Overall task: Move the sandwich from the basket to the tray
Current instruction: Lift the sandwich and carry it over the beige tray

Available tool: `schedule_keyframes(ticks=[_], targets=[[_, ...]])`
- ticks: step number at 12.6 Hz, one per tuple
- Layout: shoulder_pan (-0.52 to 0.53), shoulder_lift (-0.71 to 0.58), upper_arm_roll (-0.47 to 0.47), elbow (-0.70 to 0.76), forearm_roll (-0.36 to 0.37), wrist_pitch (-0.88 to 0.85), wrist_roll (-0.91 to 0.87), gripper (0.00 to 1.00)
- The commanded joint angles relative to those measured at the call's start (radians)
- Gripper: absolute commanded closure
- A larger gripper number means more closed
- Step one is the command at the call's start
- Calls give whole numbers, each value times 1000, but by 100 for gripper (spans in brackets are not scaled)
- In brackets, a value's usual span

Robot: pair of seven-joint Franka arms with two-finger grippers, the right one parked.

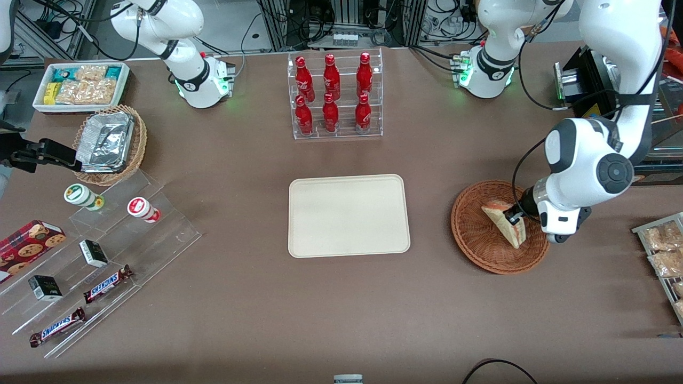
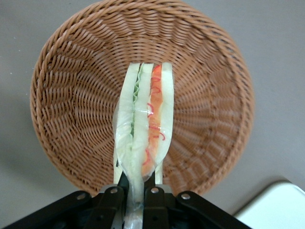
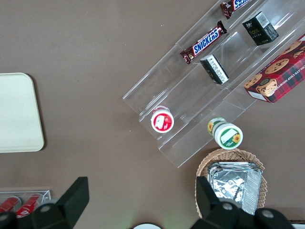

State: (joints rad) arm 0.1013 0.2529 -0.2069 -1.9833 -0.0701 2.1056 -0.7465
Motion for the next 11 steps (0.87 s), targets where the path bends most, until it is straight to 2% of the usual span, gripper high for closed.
schedule_keyframes(ticks=[1, 5, 9, 11], targets=[[-54, 3, -5, 55, 15, -49, 41, 100], [-185, 19, -5, 132, 15, -79, 136, 100], [-342, 87, -5, 230, 15, -81, 101, 100], [-434, 165, -3, 319, 19, -82, 11, 100]])
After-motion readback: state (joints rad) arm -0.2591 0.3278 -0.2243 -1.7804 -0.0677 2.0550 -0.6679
